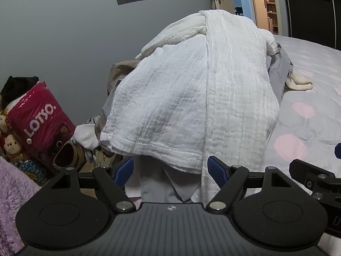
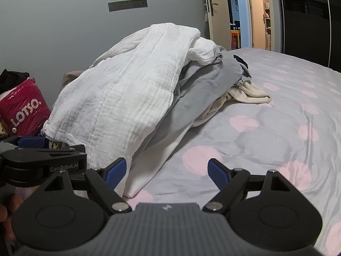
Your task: Fold clothes
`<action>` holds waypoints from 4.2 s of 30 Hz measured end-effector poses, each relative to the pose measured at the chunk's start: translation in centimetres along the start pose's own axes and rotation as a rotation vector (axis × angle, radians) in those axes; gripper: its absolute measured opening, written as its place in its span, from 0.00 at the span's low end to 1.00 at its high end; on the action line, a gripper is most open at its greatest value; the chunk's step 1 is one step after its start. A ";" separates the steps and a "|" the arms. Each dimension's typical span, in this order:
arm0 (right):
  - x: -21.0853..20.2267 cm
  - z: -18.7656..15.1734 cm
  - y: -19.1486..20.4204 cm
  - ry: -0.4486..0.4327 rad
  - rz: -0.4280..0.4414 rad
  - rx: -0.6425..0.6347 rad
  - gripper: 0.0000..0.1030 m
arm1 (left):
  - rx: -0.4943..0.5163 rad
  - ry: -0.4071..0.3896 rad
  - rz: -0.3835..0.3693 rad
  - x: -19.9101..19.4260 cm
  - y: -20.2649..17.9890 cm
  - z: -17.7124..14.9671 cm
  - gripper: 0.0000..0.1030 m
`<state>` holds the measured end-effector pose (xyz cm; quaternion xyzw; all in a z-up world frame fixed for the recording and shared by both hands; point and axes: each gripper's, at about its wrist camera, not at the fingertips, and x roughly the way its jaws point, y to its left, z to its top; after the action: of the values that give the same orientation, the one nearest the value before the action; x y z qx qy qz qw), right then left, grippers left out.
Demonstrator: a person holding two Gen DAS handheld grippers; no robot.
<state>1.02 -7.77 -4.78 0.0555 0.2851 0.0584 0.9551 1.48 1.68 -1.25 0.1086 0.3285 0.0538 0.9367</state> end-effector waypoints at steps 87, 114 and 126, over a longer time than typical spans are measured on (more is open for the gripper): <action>-33.9 -11.2 -37.9 0.349 -1.327 0.418 0.29 | 0.709 -0.016 -0.765 -4.3 -12.3 2.8 0.50; -21.4 -12.2 -28.9 0.535 -0.451 0.014 0.58 | 0.994 0.125 -0.707 -1.7 -14.3 -5.1 0.25; -20.7 -14.0 -28.6 0.655 -0.492 -0.079 0.29 | 0.746 0.018 -0.708 -3.0 -12.4 0.3 0.11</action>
<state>-21.58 -37.98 -9.30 -0.0727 0.5762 -0.1462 0.8008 -0.35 -10.90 -2.19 0.3169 0.3501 -0.3867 0.7921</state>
